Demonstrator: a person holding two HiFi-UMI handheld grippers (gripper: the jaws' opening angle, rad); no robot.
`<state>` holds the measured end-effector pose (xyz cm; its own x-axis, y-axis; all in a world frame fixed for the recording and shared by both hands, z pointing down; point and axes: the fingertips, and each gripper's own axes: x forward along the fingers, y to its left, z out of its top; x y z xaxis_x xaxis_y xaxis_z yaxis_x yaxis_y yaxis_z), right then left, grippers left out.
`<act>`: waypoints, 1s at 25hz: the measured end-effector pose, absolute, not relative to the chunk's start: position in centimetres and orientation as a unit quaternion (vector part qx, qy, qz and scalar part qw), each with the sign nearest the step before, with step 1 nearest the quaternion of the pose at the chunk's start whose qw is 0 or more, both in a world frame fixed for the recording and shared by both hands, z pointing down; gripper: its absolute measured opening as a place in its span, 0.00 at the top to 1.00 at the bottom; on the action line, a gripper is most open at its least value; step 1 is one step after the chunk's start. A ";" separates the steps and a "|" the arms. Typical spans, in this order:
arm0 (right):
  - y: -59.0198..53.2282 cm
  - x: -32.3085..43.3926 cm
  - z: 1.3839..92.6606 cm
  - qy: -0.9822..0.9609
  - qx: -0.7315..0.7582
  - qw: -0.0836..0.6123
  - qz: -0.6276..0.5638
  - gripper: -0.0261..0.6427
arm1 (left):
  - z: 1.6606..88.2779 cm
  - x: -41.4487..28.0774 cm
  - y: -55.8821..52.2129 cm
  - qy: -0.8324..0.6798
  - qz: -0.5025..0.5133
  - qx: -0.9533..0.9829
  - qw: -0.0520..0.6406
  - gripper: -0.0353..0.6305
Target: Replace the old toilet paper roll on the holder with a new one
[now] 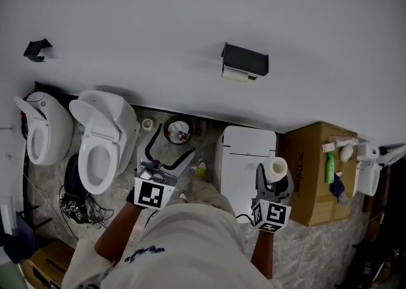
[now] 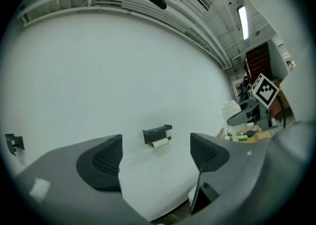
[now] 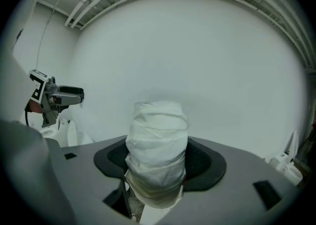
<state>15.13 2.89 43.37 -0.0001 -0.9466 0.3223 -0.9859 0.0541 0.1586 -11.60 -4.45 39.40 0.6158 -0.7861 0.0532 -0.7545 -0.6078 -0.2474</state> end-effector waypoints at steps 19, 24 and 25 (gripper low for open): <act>-10.6 23.7 44.7 -0.689 0.688 0.227 0.003 0.52 | 43.0 0.6 -16.9 0.388 -0.162 -0.891 0.170 0.30; -13.9 25.2 45.5 -0.688 0.675 0.263 -0.039 0.52 | 45.9 2.7 -19.8 0.373 -0.225 -0.875 0.210 0.30; -14.5 25.4 45.8 -0.687 0.672 0.271 -0.046 0.52 | 46.5 3.1 -20.3 0.366 -0.236 -0.874 0.217 0.30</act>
<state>25.39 -14.50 45.81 0.0512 -0.9493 0.3103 -0.8991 0.0914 0.4281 3.08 -20.28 46.47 0.6204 -0.7422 0.2533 -0.5380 -0.6378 -0.5512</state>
